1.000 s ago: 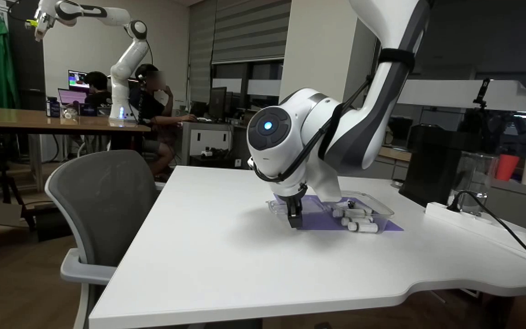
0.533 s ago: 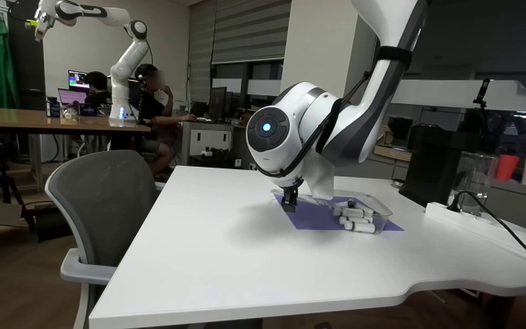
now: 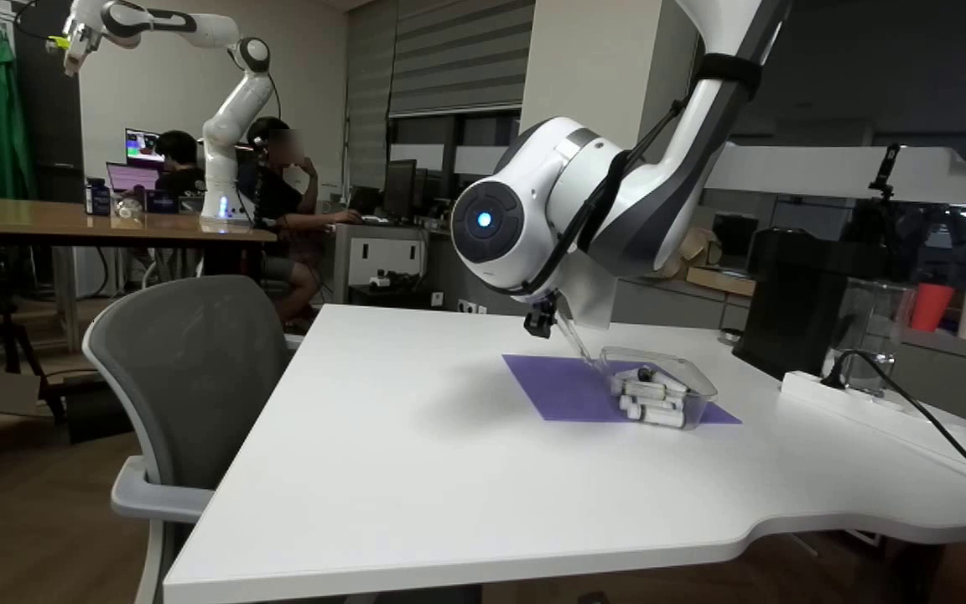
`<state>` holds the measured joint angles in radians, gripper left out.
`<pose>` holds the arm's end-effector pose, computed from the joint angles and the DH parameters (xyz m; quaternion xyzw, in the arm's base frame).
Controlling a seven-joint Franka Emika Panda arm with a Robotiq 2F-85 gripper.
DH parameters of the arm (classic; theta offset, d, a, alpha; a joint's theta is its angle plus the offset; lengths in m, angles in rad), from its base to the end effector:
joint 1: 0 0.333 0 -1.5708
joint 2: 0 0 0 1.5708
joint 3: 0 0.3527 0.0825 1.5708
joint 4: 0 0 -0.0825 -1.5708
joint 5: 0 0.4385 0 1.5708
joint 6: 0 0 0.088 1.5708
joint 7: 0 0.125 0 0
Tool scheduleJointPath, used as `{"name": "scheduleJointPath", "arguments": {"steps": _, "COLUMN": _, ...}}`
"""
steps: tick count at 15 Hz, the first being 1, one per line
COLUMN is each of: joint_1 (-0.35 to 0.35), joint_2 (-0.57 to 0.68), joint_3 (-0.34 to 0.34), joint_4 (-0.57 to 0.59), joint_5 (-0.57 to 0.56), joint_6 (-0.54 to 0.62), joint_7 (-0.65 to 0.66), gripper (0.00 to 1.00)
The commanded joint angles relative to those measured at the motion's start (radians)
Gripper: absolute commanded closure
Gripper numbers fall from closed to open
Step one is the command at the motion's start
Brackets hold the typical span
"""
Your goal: Close the lid of the clear box
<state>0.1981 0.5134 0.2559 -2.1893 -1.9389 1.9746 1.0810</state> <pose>0.5592 0.1958 0.1328 0.7233 0.3654 0.2661 0.5219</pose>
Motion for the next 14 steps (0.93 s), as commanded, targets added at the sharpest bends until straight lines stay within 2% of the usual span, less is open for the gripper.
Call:
{"name": "scheduleJointPath", "arguments": {"steps": 1, "joint_1": 0.01, "joint_2": -0.066, "joint_3": -0.004, "joint_4": -0.026, "joint_5": 0.006, "joint_6": -0.088, "joint_7": 0.025, "gripper": 0.0}}
{"name": "scheduleJointPath", "arguments": {"steps": 6, "joint_1": -0.007, "joint_2": -0.146, "joint_3": -0.002, "joint_4": -0.039, "joint_5": 0.078, "joint_6": -0.125, "joint_7": -0.025, "gripper": 0.0}}
{"name": "scheduleJointPath", "arguments": {"steps": 11, "joint_1": -0.055, "joint_2": -0.234, "joint_3": -0.021, "joint_4": -0.075, "joint_5": 0.276, "joint_6": -0.072, "joint_7": -0.154, "gripper": 0.0}}
{"name": "scheduleJointPath", "arguments": {"steps": 14, "joint_1": -0.102, "joint_2": -0.274, "joint_3": -0.056, "joint_4": -0.102, "joint_5": 0.396, "joint_6": -0.025, "joint_7": -0.226, "gripper": 0.0}}
